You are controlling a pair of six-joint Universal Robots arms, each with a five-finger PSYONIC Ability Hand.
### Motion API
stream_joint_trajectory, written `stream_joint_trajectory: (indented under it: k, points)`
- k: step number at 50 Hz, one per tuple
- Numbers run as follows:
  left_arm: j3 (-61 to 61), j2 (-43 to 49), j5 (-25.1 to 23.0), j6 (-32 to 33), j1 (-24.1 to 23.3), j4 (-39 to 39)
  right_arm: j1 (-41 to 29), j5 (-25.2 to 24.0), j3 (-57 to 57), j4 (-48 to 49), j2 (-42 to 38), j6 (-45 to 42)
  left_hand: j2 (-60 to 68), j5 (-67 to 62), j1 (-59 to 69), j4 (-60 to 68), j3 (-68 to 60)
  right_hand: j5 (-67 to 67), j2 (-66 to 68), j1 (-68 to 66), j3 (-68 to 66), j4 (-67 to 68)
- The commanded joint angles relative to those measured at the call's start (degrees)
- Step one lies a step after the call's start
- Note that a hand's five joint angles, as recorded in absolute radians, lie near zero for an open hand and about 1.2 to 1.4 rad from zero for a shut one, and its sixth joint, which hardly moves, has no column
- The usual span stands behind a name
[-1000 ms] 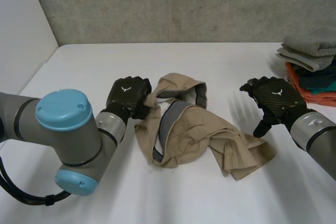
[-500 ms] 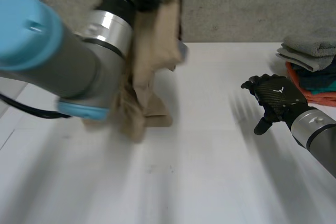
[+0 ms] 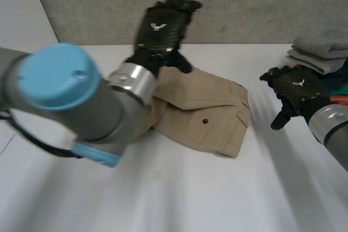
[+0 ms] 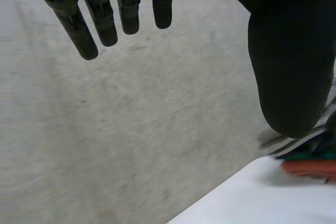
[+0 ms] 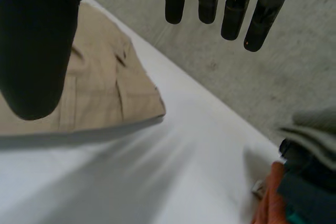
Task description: Fold the laundry.
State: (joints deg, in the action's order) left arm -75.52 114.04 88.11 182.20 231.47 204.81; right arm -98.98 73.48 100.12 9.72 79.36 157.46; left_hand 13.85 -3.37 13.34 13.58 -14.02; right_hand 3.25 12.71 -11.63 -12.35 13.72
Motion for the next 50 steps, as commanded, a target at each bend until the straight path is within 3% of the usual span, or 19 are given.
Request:
stream_joint_trajectory:
  k: [1,6,11,21,31,38,43,48,50]
  points:
    - [-14.82,-8.13,-0.04,4.56,7.85,-2.92,-0.77,-2.37,-0.19,-8.12,7.65,0.04,12.32,-12.80,12.83,12.59,-12.15,-3.19,-2.65,1.57,2.28,-3.66]
    - [-22.30,-8.49,-0.04,7.20,11.63,-4.95,-4.01,-5.71,-0.19,-16.74,7.48,1.71,17.05,-17.53,17.56,17.32,-16.88,3.89,4.43,-5.51,-4.79,3.42]
    - [-25.38,-7.00,0.13,6.51,12.61,-5.30,-10.69,-5.28,-0.80,-17.02,1.08,3.21,17.39,-17.88,17.91,17.66,-17.23,8.77,9.31,-10.39,-9.67,8.30]
    - [-19.85,3.28,0.40,5.63,11.99,-4.69,-17.03,6.22,-5.63,-9.12,-12.55,3.12,16.38,-16.86,16.89,16.65,-16.21,11.47,12.01,-13.09,-12.37,10.99]
    - [-10.36,13.66,3.82,6.41,11.90,-5.21,-18.53,7.56,-9.06,-4.45,-19.41,2.68,18.73,-19.21,19.24,19.00,-18.56,16.00,16.55,-17.63,-16.91,15.53]
    - [-6.85,16.82,5.14,6.68,11.90,-5.13,-18.70,7.91,-11.53,-2.34,-23.54,2.33,37.35,-37.83,37.86,37.62,-37.18,24.57,25.11,-26.19,-25.47,24.09]
    - [-5.61,17.53,4.97,7.64,12.08,-5.13,-18.35,9.05,-12.14,-0.06,-23.90,1.01,62.76,-63.25,63.28,63.03,-62.60,66.66,67.21,-68.29,-67.57,66.19]
    - [-6.22,15.34,5.14,10.63,11.81,-5.30,-17.83,11.07,-12.32,2.49,-20.75,0.49,66.15,-66.63,66.66,66.42,-65.98,66.75,67.29,-68.37,-67.65,66.28]
    - [-7.10,10.60,5.06,11.69,11.81,-5.39,-17.82,10.98,-12.41,2.41,-18.90,-0.13,66.15,-66.63,66.66,66.42,-65.98,66.75,67.29,-68.37,-67.65,66.28]
